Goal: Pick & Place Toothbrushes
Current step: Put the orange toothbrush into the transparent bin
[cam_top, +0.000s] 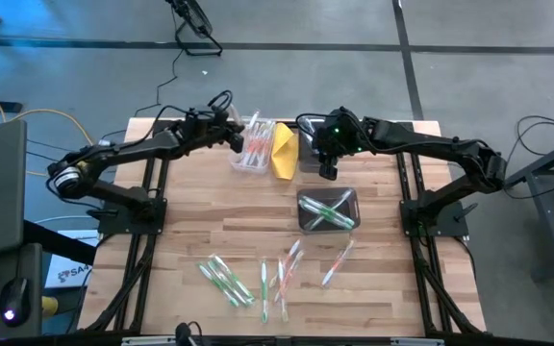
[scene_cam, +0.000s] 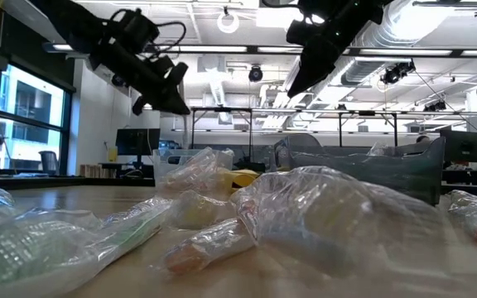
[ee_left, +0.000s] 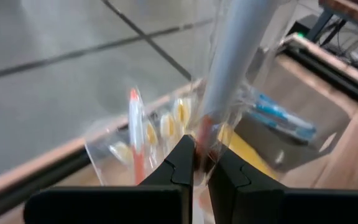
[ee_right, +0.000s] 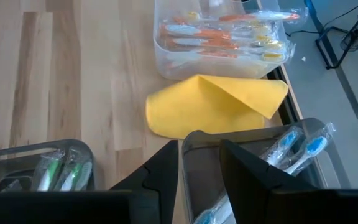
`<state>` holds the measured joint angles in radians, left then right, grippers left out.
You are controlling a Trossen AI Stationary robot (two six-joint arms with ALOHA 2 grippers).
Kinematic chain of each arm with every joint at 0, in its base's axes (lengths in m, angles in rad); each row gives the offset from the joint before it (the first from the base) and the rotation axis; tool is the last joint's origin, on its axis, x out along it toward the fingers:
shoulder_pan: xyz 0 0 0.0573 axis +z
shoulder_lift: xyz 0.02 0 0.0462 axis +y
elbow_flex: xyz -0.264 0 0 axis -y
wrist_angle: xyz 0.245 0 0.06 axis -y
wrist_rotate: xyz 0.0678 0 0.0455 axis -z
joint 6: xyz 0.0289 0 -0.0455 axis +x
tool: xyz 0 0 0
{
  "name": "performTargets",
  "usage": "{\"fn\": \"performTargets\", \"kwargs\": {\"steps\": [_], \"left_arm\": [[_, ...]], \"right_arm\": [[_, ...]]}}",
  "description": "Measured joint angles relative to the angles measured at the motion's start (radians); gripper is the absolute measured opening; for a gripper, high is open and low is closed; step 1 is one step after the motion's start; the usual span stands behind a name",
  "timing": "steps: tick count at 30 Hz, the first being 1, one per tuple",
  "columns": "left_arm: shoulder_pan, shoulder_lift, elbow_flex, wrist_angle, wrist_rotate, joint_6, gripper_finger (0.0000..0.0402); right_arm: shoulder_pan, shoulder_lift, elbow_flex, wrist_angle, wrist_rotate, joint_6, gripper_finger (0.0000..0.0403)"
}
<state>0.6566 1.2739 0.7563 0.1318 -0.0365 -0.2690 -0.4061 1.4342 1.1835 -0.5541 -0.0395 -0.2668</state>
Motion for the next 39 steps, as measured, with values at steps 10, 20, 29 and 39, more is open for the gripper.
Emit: {"fn": "performTargets", "kwargs": {"steps": [10, 20, 29, 39], "left_arm": [[-0.002, 0.108, 0.0, 0.003, 0.012, -0.053, 0.0015], [-0.002, 0.161, 0.0, 0.009, 0.032, -0.078, 0.0015], [-0.002, 0.169, 0.0, 0.007, 0.036, -0.081, 0.0016], [-0.002, 0.169, 0.0, 0.005, 0.034, -0.081, 0.0035]], "right_arm": [[0.0, 0.0, 0.0, 0.0, -0.023, 0.0, 0.0109], [0.0, 0.0, 0.0, 0.0, -0.023, 0.0, 0.0109], [0.0, 0.0, 0.0, 0.001, -0.023, 0.0, 0.0109], [-0.003, 0.0, -0.04, 0.046, -0.023, 0.0, 0.0109]]}}
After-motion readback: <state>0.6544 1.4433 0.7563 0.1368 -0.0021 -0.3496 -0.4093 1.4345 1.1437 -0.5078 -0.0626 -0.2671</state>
